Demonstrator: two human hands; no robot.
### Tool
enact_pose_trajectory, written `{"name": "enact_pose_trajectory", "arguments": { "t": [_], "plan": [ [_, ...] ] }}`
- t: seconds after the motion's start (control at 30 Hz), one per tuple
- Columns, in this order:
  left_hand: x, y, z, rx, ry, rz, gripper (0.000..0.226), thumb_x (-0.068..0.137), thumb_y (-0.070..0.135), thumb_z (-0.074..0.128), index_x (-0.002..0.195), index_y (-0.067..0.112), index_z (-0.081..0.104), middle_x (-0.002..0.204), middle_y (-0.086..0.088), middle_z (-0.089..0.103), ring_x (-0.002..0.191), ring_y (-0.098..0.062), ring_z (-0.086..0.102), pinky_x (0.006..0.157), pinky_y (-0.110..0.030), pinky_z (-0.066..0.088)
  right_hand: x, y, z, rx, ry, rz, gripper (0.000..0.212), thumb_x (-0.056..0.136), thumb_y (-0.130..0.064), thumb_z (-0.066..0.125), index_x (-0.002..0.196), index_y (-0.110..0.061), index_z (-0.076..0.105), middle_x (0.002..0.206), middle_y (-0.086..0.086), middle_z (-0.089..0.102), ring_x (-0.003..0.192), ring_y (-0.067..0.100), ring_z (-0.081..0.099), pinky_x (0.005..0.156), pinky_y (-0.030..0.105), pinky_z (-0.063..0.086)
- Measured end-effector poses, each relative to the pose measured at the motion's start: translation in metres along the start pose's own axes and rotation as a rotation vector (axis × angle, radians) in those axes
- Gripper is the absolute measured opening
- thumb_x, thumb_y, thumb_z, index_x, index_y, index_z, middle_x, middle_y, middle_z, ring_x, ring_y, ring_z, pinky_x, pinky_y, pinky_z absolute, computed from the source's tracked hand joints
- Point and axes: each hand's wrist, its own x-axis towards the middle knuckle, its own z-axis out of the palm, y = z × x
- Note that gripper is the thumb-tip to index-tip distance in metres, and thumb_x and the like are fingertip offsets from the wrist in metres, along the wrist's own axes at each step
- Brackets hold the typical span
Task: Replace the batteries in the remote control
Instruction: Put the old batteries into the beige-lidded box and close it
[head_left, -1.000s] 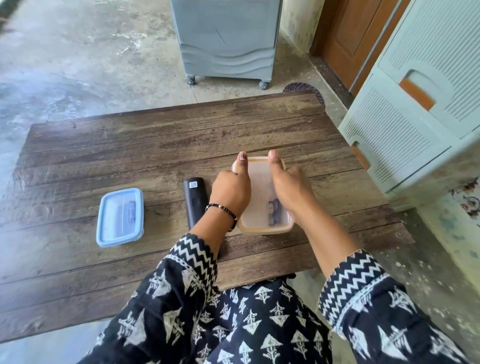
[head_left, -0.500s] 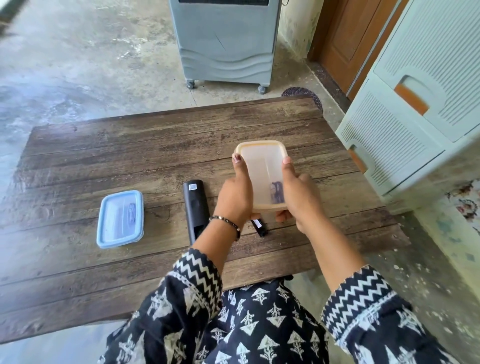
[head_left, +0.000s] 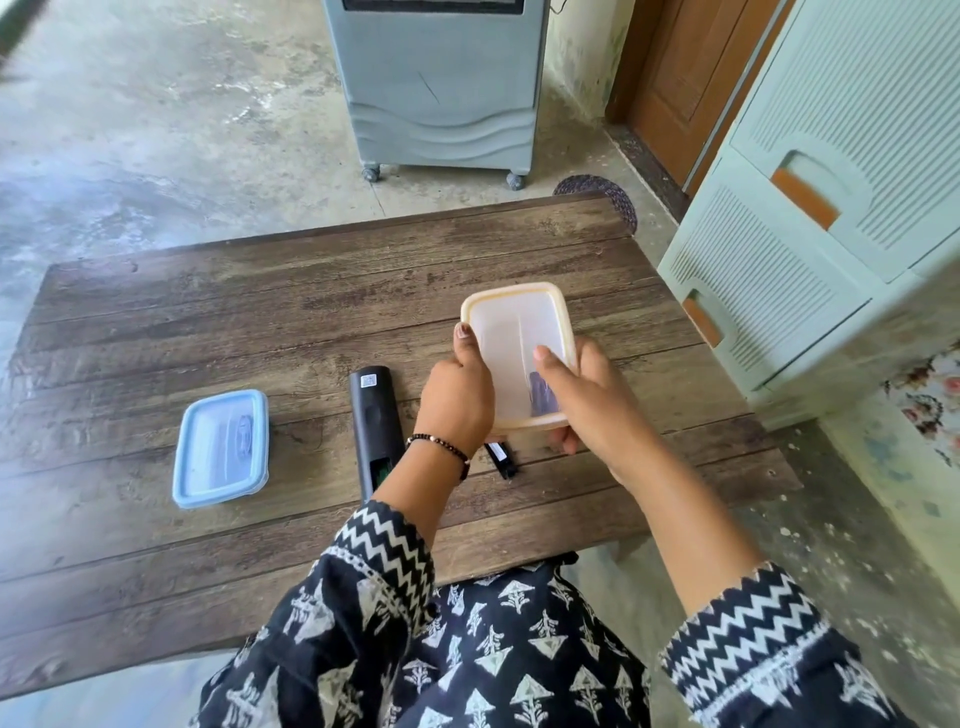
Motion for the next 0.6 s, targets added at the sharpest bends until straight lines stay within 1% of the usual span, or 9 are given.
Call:
{"name": "enact_pose_trajectory", "arguments": {
  "t": [0.07,0.13,0.2,0.27,0.33,0.37,0.43,0.53,0.6],
  "plan": [
    [0.003,0.008,0.001,0.048,-0.092,0.062,0.065,0.096,0.05,0.017,0.106,-0.001,0.056,0.089,-0.013,0.057,0.078,-0.026,0.055,0.068,-0.029,0.043,-0.001,0.006,-0.008,0.045,0.009,-0.036,0.03,0.09,-0.047,0.046,0.108,-0.022,0.049,0.09,0.003,0.064,0.056,0.017,0.059,0.042,0.025,0.042],
    [0.007,0.015,0.005,0.072,-0.167,0.119,0.051,0.097,0.045,0.028,0.085,0.005,0.055,0.069,-0.007,0.053,0.063,-0.022,0.051,0.059,-0.029,0.044,0.003,0.01,-0.016,0.106,0.054,-0.044,0.025,0.091,-0.046,0.048,0.099,-0.023,0.053,0.083,0.003,0.064,0.052,0.016,0.057,0.039,0.023,0.039],
    [0.015,0.019,0.011,0.018,-0.184,0.139,0.037,0.096,0.036,0.04,0.072,0.01,0.051,0.06,-0.003,0.049,0.055,-0.019,0.051,0.058,-0.033,0.05,0.014,0.01,-0.024,0.147,0.121,-0.063,0.027,0.09,-0.045,0.051,0.087,-0.018,0.057,0.072,0.005,0.061,0.047,0.016,0.053,0.035,0.02,0.036],
    [0.024,0.024,0.019,-0.093,-0.17,0.118,0.026,0.092,0.031,0.05,0.083,0.007,0.055,0.067,-0.005,0.057,0.057,-0.017,0.057,0.058,-0.034,0.056,0.033,0.007,-0.032,0.132,0.192,-0.088,0.032,0.089,-0.042,0.054,0.085,-0.01,0.057,0.068,0.006,0.059,0.045,0.015,0.051,0.033,0.018,0.033],
    [0.044,0.031,0.029,-0.115,-0.134,0.123,0.023,0.09,0.025,0.054,0.096,0.004,0.059,0.079,-0.008,0.063,0.062,-0.019,0.061,0.058,-0.034,0.058,0.056,0.003,-0.041,0.099,0.237,-0.111,0.022,0.089,-0.039,0.055,0.088,-0.017,0.054,0.074,0.001,0.061,0.05,0.013,0.052,0.032,0.016,0.033],
    [0.056,0.037,0.034,-0.109,-0.122,0.13,0.02,0.09,0.022,0.054,0.097,0.004,0.061,0.079,-0.009,0.063,0.062,-0.019,0.061,0.058,-0.033,0.058,0.07,0.001,-0.046,0.096,0.241,-0.115,0.014,0.09,-0.036,0.054,0.093,-0.022,0.053,0.078,-0.001,0.06,0.053,0.012,0.053,0.031,0.014,0.033],
    [0.078,0.05,0.044,-0.116,-0.138,0.139,0.015,0.089,0.016,0.054,0.091,0.003,0.062,0.077,-0.009,0.062,0.064,-0.019,0.061,0.055,-0.031,0.058,0.097,0.0,-0.055,0.097,0.247,-0.12,0.016,0.092,-0.031,0.05,0.105,-0.023,0.054,0.084,0.001,0.061,0.054,0.011,0.051,0.03,0.012,0.031],
    [0.11,0.071,0.063,-0.169,-0.224,0.128,0.01,0.089,0.006,0.052,0.081,0.006,0.057,0.077,-0.009,0.062,0.066,-0.019,0.063,0.054,-0.028,0.058,0.143,0.005,-0.07,0.064,0.271,-0.127,0.019,0.093,-0.03,0.047,0.105,-0.02,0.057,0.084,0.006,0.062,0.049,0.014,0.05,0.03,0.013,0.031],
    [0.131,0.082,0.074,-0.199,-0.246,0.118,0.009,0.089,0.001,0.052,0.085,0.008,0.056,0.08,-0.007,0.063,0.064,-0.015,0.063,0.056,-0.027,0.058,0.171,0.01,-0.077,0.057,0.254,-0.132,0.019,0.093,-0.031,0.045,0.106,-0.021,0.056,0.082,0.005,0.061,0.043,0.015,0.05,0.032,0.017,0.032]
  ]
}}
